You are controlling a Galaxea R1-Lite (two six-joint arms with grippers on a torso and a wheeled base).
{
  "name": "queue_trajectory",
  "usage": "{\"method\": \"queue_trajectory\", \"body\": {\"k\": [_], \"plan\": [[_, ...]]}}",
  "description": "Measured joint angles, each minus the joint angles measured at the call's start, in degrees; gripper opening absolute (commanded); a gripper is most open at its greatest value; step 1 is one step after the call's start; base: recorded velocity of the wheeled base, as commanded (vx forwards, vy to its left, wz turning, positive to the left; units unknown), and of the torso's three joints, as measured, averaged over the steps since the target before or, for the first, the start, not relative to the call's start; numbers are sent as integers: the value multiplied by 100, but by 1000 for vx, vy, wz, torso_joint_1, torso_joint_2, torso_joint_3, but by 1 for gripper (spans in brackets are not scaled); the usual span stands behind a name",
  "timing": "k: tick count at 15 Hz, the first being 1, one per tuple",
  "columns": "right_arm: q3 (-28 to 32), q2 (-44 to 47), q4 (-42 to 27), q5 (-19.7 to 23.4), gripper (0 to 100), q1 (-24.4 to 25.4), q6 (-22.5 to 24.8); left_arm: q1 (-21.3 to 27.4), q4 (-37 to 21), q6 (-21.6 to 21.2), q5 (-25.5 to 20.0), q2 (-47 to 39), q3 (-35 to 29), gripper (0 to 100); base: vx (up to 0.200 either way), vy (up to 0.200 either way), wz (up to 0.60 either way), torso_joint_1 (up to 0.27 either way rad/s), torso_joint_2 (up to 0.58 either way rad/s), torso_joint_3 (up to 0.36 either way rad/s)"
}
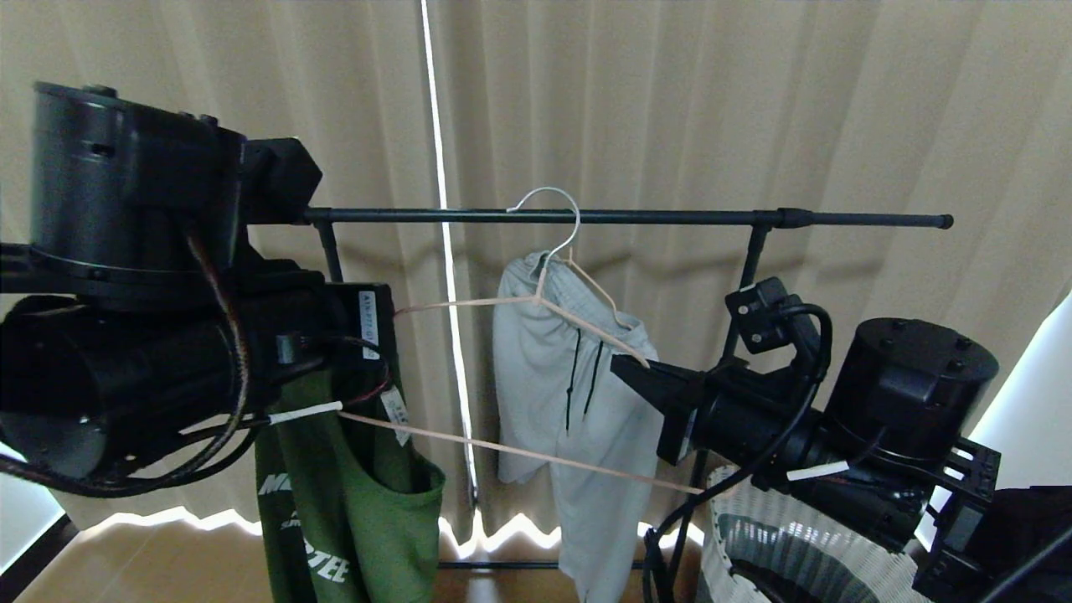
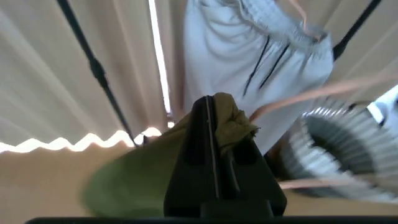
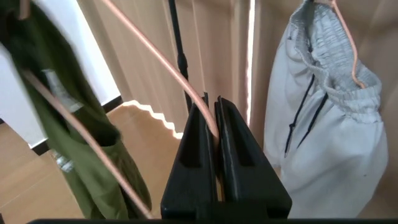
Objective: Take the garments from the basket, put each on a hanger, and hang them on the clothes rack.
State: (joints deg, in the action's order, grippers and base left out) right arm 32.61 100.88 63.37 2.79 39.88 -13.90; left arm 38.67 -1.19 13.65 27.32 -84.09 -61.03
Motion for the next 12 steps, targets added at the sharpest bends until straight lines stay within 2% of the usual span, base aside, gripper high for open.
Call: {"method": "queue_trajectory", "body": {"k": [1, 3, 5, 8, 10, 12], "plan": [[-11, -11, -1, -22, 0, 56, 0, 0, 5, 20, 62, -94, -46, 0, 0, 0, 0, 0, 0, 0], [-128, -41, -11, -99, 0, 238, 0, -48, 162, 6, 503, -235, -88, 0, 0, 0, 0, 0, 0, 0], [-273, -121, -99, -116, 0, 364, -2, -171, 230, -24, 558, -310, -99, 0, 0, 0, 0, 0, 0, 0], [-538, -578, -1017, -165, 0, 436, -41, -452, 357, -52, 568, -334, -115, 0, 0, 0, 0, 0, 0, 0], [-563, -873, -1604, -514, 0, 455, -83, -496, 399, -46, 569, -343, -93, 0, 0, 0, 0, 0, 0, 0], [-469, -1001, -1716, -963, 0, 456, -101, -505, 401, -41, 568, -358, -71, 0, 0, 0, 0, 0, 0, 0]]}}
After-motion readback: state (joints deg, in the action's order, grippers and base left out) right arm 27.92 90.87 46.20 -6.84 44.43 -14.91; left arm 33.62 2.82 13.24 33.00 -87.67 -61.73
